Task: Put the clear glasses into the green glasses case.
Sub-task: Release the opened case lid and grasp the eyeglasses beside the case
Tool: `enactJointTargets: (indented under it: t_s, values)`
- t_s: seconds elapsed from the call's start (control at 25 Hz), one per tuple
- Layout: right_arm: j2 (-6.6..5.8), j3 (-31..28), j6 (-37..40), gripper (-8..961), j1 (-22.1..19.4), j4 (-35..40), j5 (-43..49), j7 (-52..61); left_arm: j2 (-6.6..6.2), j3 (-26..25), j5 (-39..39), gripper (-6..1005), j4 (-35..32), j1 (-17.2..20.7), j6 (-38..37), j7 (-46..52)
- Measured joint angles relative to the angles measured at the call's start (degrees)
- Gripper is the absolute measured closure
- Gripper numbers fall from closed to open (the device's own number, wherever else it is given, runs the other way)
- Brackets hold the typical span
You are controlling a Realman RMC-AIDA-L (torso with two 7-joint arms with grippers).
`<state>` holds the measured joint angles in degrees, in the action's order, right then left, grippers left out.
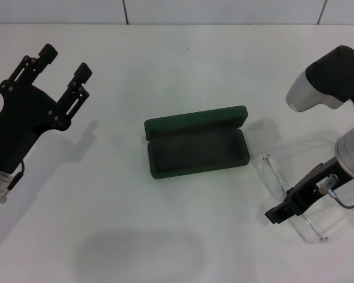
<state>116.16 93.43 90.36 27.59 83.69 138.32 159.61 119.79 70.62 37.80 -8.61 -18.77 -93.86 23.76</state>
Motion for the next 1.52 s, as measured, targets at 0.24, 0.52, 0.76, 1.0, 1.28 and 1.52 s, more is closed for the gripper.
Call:
enactJointTargets:
  t_s: [0.24, 0.52, 0.76, 1.0, 1.28, 1.52]
  values:
    - [-0.16, -0.5, 0.6, 295, 0.4, 0.4, 0.7, 0.2, 0.0, 0.1, 0.0, 332, 0.0, 0.0, 0.0, -1.2]
    - [-0.2, -0.8, 0.8, 294, 0.5, 0.4, 1.1, 0.1, 0.0, 0.1, -0.1, 332, 0.0, -0.1, 0.0, -1.3]
    - [-0.24, -0.8, 1.4, 295, 0.5, 0.2, 1.2, -0.1, 0.05, 0.2, -0.1, 332, 0.0, -0.1, 0.0, -1.3]
    - [-0.28, -0.8, 1.6, 389, 0.5, 0.4, 1.2, -0.5, 0.15, 0.3, -0.2, 332, 0.2, -0.1, 0.0, -1.3]
    - [-0.33, -0.9, 2.2, 546, 0.5, 0.5, 1.1, -2.0, 0.27, 0.3, -0.1, 332, 0.1, -0.1, -0.2, -1.2]
    - [-0.33, -0.8, 2.4, 621, 0.5, 0.4, 1.5, -2.9, 0.28, 0.3, 0.0, 332, 0.4, -0.1, -0.5, -1.1]
